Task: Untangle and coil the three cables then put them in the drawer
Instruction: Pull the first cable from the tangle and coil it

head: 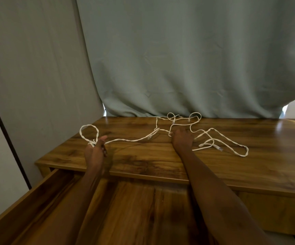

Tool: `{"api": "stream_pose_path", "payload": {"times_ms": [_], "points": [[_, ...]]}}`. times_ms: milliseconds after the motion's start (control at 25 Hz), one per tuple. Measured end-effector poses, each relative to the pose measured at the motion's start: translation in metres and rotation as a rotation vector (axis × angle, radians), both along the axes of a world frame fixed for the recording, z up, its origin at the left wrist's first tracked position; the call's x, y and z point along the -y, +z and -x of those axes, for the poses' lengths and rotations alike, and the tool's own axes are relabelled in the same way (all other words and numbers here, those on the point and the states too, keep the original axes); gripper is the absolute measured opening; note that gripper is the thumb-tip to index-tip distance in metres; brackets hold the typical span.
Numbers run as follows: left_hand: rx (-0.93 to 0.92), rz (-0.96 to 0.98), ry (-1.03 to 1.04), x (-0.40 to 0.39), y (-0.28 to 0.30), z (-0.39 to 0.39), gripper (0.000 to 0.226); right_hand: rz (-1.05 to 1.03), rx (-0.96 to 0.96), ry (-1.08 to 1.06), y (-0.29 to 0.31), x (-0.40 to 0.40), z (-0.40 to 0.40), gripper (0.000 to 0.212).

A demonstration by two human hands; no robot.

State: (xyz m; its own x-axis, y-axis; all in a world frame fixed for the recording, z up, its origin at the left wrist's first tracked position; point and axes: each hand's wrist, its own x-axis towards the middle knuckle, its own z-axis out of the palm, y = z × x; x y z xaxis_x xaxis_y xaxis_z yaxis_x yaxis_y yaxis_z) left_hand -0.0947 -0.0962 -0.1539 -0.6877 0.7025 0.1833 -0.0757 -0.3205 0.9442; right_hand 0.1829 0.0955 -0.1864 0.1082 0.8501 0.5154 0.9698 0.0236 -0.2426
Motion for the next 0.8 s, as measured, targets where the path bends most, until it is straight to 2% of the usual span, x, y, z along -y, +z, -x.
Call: {"api": "stream_pose_path", "payload": {"times_ms": [120, 240, 400, 560, 640, 800], "points": [[-0.001, -0.012, 0.046, 0.01, 0.003, 0.007, 0.01, 0.003, -0.007, -0.072, 0.005, 0.0, -0.006, 0.031], [-0.026, 0.017, 0.038, 0.015, 0.002, 0.008, 0.009, -0.019, 0.094, -0.043, 0.004, 0.0, -0.004, 0.034], [-0.026, 0.048, 0.008, 0.015, 0.002, 0.0, 0.009, -0.059, 0.138, 0.17, 0.004, 0.008, -0.003, 0.037], [-0.013, 0.047, -0.017, 0.015, 0.003, -0.007, 0.009, -0.206, 0.084, 0.58, 0.011, 0.031, 0.005, 0.051], [0.015, 0.053, -0.027, 0.014, 0.003, -0.01, 0.01, -0.25, 0.103, 0.644, 0.015, 0.038, 0.02, 0.05], [0.028, 0.058, -0.045, 0.017, 0.0, -0.017, 0.01, -0.232, 0.099, 0.674, 0.019, 0.032, 0.043, 0.032]]}}
